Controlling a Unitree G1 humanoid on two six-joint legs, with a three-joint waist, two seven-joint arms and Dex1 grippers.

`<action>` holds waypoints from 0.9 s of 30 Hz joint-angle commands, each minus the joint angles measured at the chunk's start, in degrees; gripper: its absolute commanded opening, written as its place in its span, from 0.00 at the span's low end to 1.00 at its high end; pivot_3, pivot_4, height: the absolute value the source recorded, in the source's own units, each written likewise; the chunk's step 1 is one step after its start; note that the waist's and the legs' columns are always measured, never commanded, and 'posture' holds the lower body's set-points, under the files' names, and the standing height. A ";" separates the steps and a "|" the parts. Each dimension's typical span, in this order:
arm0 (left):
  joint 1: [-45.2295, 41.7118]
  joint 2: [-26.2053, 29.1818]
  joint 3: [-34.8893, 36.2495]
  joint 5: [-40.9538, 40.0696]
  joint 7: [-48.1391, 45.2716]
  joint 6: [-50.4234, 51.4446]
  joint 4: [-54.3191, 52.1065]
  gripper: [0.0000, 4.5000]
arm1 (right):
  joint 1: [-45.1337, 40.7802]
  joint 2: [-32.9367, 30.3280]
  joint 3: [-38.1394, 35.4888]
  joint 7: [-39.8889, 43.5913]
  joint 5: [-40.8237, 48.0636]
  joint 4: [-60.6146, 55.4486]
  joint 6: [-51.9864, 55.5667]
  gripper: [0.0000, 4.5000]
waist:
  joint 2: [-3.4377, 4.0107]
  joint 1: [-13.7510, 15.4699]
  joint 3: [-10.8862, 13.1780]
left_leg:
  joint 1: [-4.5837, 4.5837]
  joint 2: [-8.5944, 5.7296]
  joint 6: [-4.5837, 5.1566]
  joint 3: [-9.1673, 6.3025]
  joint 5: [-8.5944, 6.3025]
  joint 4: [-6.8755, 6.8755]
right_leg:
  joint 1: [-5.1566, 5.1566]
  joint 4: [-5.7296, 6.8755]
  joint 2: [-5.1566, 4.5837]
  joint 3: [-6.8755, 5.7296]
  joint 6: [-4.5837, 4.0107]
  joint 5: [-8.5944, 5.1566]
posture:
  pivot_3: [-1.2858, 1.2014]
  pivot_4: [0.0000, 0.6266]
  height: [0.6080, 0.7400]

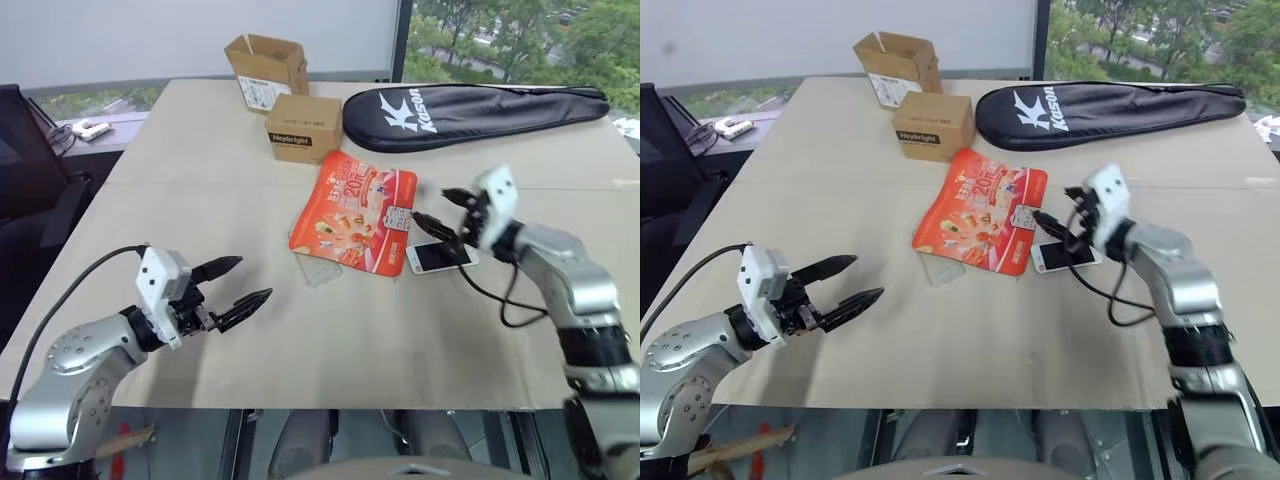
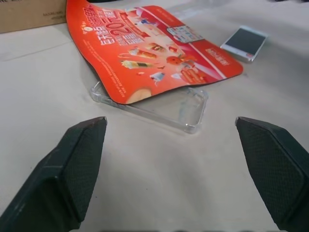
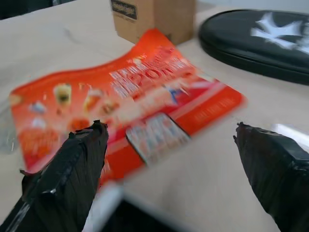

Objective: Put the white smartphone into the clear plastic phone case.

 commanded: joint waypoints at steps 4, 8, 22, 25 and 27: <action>0.95 1.16 3.51 -2.22 0.52 0.94 -4.49 0.98 | -11.06 1.53 15.44 4.83 -9.64 10.56 3.71 1.00 | 0.00 0.00 0.00 | -0.16 -0.06 0.00 -0.01 0.00 -0.03 | -0.10 -0.03 -0.06 -0.04 0.02 0.01 | 0.52 0.24 1.00; 1.79 0.50 4.19 -1.91 2.28 1.05 -6.33 0.98 | -15.44 3.18 20.71 5.56 -15.01 20.14 4.29 1.00 | 0.01 -0.32 0.00 | -0.25 -0.09 -0.01 -0.01 0.00 -0.06 | -0.25 -0.03 -0.05 -0.04 0.03 0.02 | 0.52 0.24 1.00; 2.89 0.96 4.86 -1.77 4.45 0.93 -7.85 1.00 | -19.15 4.92 26.15 10.13 -21.23 25.93 12.81 0.41 | -0.16 -0.92 -0.27 | 0.15 -0.08 -0.15 -0.06 0.10 -0.02 | 0.01 0.06 0.03 -0.08 -0.27 0.09 | 0.52 0.24 1.00; 2.96 0.89 4.62 -1.57 4.62 0.94 -8.05 1.00 | -19.76 5.88 24.76 8.65 -21.60 27.53 12.69 0.10 | -0.22 -1.00 -0.37 | 0.20 -0.08 -0.16 -0.09 0.11 -0.02 | 0.04 0.06 0.03 -0.10 -0.29 0.08 | 0.52 0.24 1.00; 2.96 0.86 4.48 -1.52 4.75 1.00 -8.21 1.00 | -19.99 6.37 23.77 8.16 -21.65 28.02 12.34 0.01 | -0.28 -1.04 -0.42 | 0.28 -0.08 -0.19 -0.10 0.13 -0.02 | 0.12 0.06 0.03 -0.10 -0.33 0.07 | 0.52 0.24 1.00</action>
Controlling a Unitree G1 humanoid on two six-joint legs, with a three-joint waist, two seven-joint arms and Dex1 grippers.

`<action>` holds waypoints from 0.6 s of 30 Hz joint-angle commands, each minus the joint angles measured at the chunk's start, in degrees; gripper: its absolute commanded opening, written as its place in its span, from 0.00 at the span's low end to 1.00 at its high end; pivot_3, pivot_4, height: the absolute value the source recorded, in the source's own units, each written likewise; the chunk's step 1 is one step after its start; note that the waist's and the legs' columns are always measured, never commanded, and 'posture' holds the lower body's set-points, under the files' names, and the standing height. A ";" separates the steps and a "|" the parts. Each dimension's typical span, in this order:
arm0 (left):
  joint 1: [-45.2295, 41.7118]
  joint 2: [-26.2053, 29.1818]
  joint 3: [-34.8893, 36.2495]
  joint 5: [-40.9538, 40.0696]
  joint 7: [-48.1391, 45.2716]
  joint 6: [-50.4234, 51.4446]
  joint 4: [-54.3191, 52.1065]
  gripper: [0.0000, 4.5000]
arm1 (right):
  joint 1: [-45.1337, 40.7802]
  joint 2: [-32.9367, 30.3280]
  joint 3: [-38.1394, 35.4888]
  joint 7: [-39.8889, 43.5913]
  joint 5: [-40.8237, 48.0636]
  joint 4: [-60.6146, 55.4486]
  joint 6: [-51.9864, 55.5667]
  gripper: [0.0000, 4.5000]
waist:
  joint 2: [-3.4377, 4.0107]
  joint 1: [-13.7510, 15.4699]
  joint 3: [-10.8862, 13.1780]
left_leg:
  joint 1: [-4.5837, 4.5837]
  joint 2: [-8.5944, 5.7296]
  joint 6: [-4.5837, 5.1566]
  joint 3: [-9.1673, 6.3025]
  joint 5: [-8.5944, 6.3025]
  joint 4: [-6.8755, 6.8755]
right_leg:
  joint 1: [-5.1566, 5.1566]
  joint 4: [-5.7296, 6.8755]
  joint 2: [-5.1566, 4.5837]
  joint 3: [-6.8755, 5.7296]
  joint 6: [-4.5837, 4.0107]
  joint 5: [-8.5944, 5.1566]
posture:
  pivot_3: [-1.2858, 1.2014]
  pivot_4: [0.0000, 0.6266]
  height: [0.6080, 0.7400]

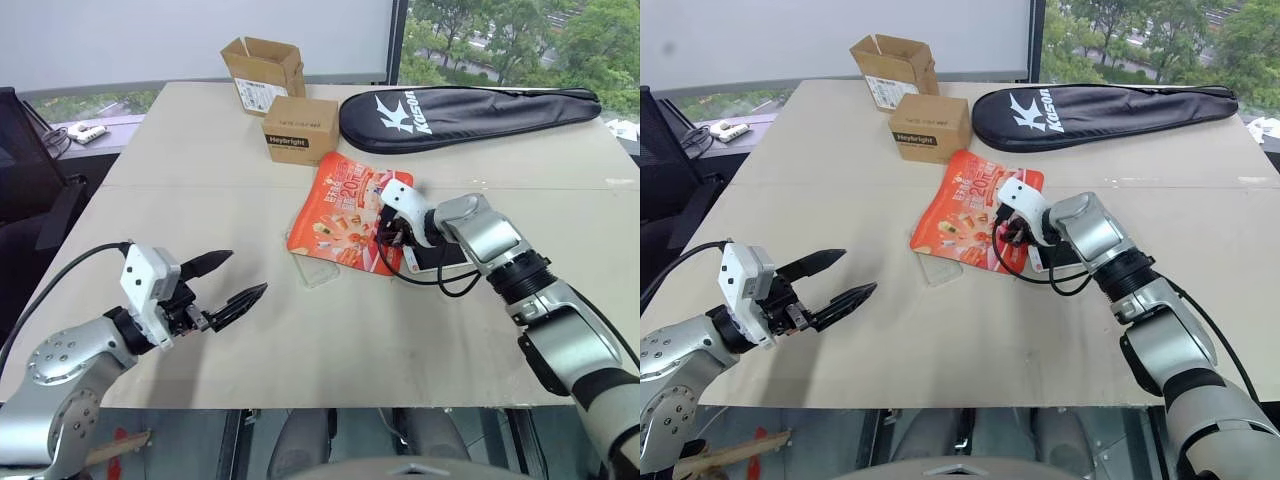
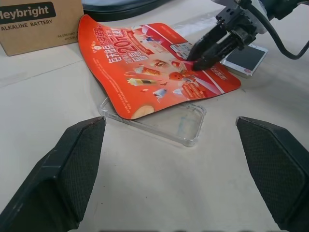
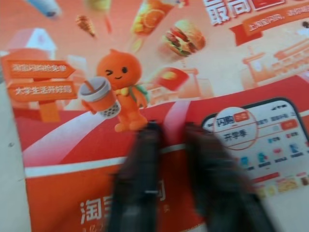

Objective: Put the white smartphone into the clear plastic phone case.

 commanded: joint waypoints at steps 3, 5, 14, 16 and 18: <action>0.20 0.53 1.64 -0.17 0.56 -0.25 -2.25 1.00 | 1.25 0.63 -1.95 -1.89 -1.09 3.97 1.55 0.01 | -0.03 -0.10 -0.03 | 0.13 0.01 -0.01 -0.01 0.00 0.00 | 0.13 0.00 0.00 0.00 -0.08 -0.04 | 0.52 0.24 1.00; 0.29 0.57 1.64 -0.14 0.49 -0.30 -2.14 1.00 | 1.16 0.83 -3.19 -2.41 -0.96 3.86 0.89 0.01 | -0.01 -0.18 -0.02 | 0.18 0.02 -0.01 -0.01 0.00 0.00 | 0.17 0.00 0.00 0.00 -0.09 -0.04 | 0.52 0.24 1.00; 0.44 0.58 1.36 0.58 0.48 -0.59 -1.59 1.00 | 0.81 4.57 -10.13 -7.51 0.92 2.01 -8.62 0.01 | 0.10 -0.73 0.10 | 0.11 0.02 -0.01 -0.03 0.01 0.00 | 0.14 0.00 0.02 0.00 -0.08 -0.03 | 0.52 0.24 1.00; 0.52 0.47 1.37 0.70 0.51 -0.61 -1.68 1.00 | -0.47 5.92 -12.35 -10.87 0.96 4.12 -12.82 0.01 | 0.09 -0.80 0.11 | -0.10 0.00 -0.02 0.02 0.02 -0.02 | -0.12 0.06 0.05 0.07 0.04 0.04 | 0.52 0.24 1.00; 0.53 0.35 1.32 0.87 0.55 -0.68 -1.64 1.00 | -1.73 6.68 -14.08 -12.87 1.06 6.17 -16.27 0.01 | 0.11 -0.77 0.14 | -0.24 -0.02 -0.06 0.03 0.03 -0.07 | -0.26 0.08 0.09 0.09 0.14 0.10 | 0.52 0.24 1.00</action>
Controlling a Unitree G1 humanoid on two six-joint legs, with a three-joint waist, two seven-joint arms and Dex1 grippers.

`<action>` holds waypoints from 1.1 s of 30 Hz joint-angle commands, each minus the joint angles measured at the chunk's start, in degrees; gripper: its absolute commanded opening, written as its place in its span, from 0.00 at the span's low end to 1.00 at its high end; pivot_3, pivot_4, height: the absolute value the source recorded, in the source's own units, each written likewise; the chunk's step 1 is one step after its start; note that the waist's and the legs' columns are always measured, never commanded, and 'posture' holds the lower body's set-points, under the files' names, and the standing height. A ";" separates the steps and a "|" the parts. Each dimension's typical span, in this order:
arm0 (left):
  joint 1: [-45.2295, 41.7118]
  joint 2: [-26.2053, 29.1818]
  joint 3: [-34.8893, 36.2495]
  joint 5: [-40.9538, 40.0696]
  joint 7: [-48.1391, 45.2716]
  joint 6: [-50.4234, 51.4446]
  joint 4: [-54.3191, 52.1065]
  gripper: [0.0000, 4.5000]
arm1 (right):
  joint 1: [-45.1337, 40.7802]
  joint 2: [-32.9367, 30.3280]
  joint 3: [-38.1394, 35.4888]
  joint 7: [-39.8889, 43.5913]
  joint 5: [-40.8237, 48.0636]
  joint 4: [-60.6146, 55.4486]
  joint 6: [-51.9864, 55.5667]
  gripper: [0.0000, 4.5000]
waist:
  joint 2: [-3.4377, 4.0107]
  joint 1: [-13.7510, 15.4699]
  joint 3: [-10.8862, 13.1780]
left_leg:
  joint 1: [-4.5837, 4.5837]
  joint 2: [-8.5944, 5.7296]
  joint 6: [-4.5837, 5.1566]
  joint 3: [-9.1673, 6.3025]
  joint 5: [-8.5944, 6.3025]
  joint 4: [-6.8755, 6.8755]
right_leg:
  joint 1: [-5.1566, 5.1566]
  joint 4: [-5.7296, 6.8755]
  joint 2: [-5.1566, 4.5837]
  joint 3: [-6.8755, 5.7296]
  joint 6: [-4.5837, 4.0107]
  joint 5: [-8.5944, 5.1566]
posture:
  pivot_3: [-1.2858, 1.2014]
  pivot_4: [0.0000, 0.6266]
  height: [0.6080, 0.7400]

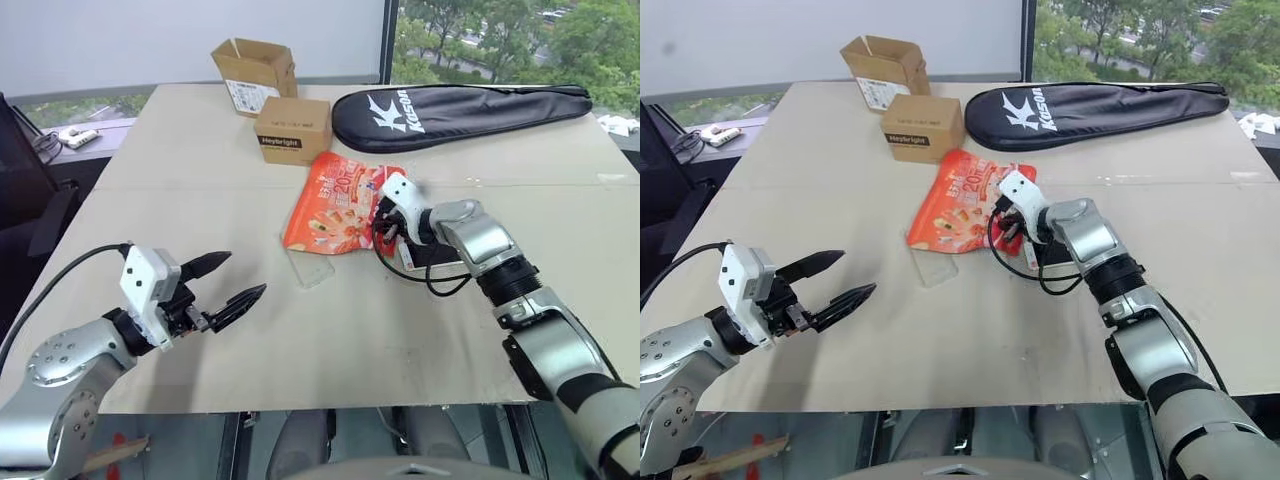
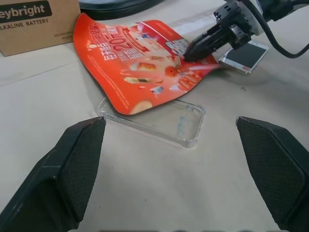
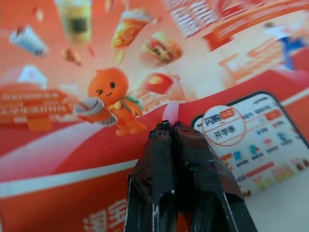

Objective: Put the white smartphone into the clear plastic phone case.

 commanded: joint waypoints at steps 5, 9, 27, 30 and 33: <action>0.16 0.06 1.20 0.46 0.17 -0.84 -1.54 1.00 | -4.20 1.03 -5.27 -4.12 0.08 3.27 -9.56 0.01 | 0.04 0.06 0.05 | -0.10 0.03 -0.01 -0.01 0.00 -0.16 | -0.16 0.00 0.02 -0.02 0.00 0.00 | 0.52 0.24 1.00; 0.20 -0.24 0.95 0.69 0.33 -1.15 -1.54 1.00 | -3.50 0.97 -5.37 -3.25 -0.11 2.65 -12.51 0.01 | 0.06 0.05 0.08 | -0.10 0.04 -0.01 0.00 0.00 -0.25 | -0.18 -0.04 0.02 -0.02 -0.01 0.00 | 0.52 0.24 1.00; -8.51 -1.90 -0.30 -1.89 3.19 0.24 -0.15 1.00 | -14.80 -16.20 -24.94 -39.16 -1.41 27.83 -27.85 0.01 | 0.15 0.46 0.29 | -0.23 -0.14 -0.04 0.05 0.02 -0.34 | -0.19 -0.21 -0.12 -0.03 -0.02 -0.01 | 0.52 0.24 1.00; -9.37 -1.95 -1.05 -1.82 3.22 0.47 -0.37 1.00 | -14.51 -18.72 -26.01 -40.97 -1.46 30.08 -26.85 0.01 | 0.18 -0.16 0.31 | -0.21 -0.11 -0.04 0.13 0.02 -0.40 | -0.19 -0.23 -0.10 0.03 -0.01 -0.02 | 0.52 0.24 1.00; -10.07 -2.15 -1.76 -1.57 3.10 0.48 -0.20 1.00 | -12.91 -19.37 -24.81 -36.95 -1.84 29.89 -25.84 0.01 | 0.19 -0.63 0.32 | -0.11 -0.03 -0.03 0.30 0.02 -0.48 | -0.20 -0.22 -0.01 0.19 0.00 -0.01 | 0.52 0.24 1.00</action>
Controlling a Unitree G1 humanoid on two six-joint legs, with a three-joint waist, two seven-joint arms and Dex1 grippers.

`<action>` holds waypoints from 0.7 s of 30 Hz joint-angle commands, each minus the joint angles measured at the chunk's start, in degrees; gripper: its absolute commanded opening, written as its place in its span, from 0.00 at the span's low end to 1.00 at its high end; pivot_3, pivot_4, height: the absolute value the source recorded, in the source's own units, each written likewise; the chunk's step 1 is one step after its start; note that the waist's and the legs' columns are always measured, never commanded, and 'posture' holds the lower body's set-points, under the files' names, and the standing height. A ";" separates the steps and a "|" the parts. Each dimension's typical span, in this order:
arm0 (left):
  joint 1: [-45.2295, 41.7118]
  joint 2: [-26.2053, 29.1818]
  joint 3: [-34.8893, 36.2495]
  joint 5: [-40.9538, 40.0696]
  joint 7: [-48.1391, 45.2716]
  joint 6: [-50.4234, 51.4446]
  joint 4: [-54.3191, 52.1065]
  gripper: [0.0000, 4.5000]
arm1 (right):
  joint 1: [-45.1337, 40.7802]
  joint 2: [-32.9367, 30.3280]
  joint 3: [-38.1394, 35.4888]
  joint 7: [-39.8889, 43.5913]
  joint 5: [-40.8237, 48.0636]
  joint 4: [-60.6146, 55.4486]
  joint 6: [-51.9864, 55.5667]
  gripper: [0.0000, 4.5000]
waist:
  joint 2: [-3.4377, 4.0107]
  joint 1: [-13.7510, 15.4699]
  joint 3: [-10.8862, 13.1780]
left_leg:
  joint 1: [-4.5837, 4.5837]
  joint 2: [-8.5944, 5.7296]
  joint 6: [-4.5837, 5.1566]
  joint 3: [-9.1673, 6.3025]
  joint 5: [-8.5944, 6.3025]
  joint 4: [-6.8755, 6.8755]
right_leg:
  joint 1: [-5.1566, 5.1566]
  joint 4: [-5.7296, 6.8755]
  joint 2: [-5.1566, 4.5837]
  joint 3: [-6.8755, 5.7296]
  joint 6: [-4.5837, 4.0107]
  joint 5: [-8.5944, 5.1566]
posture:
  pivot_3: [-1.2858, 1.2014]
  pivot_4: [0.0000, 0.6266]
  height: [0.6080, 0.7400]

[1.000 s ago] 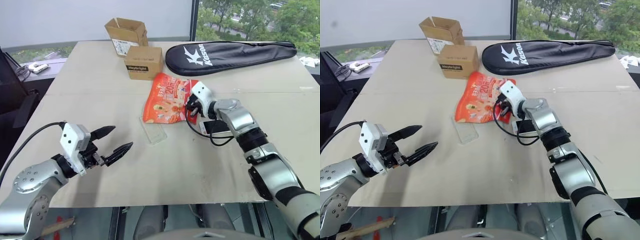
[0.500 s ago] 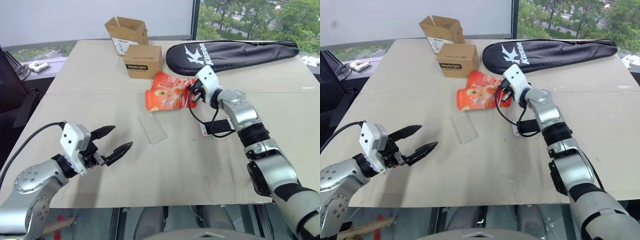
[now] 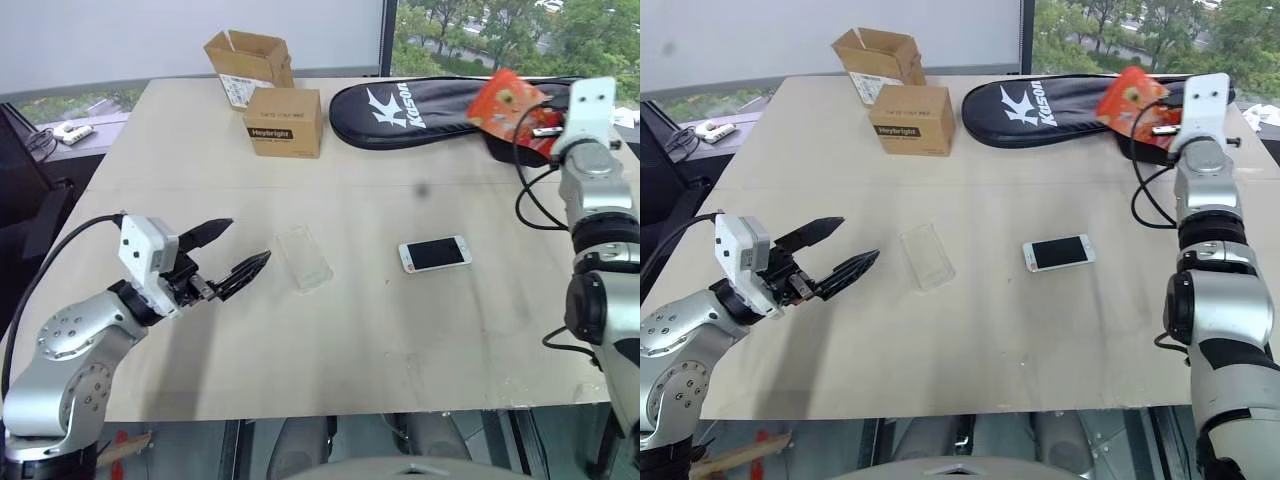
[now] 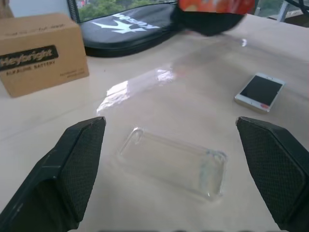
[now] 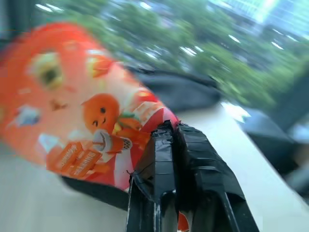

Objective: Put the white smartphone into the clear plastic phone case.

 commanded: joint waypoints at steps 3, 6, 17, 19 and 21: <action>-0.99 -0.16 -0.88 -0.96 -0.67 -0.52 -0.59 1.00 | 2.26 0.18 1.65 9.05 0.81 -5.49 0.15 0.13 | -0.01 -0.62 0.00 | 0.03 0.07 0.00 0.09 0.00 0.00 | 0.01 0.03 0.11 0.02 0.00 0.01 | 0.52 0.24 1.00; -1.21 0.01 -1.16 -1.49 -1.60 -0.36 -0.53 1.00 | 3.88 0.27 1.97 11.13 0.70 -8.72 0.45 0.44 | 0.00 -0.61 0.00 | 0.04 0.10 0.01 0.10 0.00 0.01 | 0.01 0.08 0.15 0.02 0.01 0.01 | 0.52 0.24 1.00; 0.72 1.47 -0.58 -5.90 -8.03 0.82 -1.32 1.00 | 7.18 0.89 1.62 19.93 4.04 -18.40 1.22 0.99 | 0.03 -0.23 0.03 | 0.03 0.10 0.01 -0.10 0.00 0.04 | 0.02 0.09 0.17 0.00 0.01 0.01 | 0.52 0.24 1.00; 1.28 1.80 -0.79 -4.97 -8.90 0.28 -0.92 1.00 | 8.87 1.23 1.87 23.82 5.60 -21.65 1.57 0.99 | 0.03 -0.15 0.03 | 0.03 0.10 0.01 -0.10 0.00 0.04 | 0.02 0.09 0.18 0.00 0.01 0.01 | 0.52 0.24 1.00; 1.51 1.91 -1.37 -3.01 -8.77 -0.44 -0.11 1.00 | 11.34 1.53 2.45 29.20 7.89 -26.16 2.75 0.99 | 0.03 -0.05 0.03 | 0.03 0.11 0.01 -0.09 0.00 0.04 | 0.02 0.10 0.18 0.01 0.01 0.01 | 0.52 0.24 1.00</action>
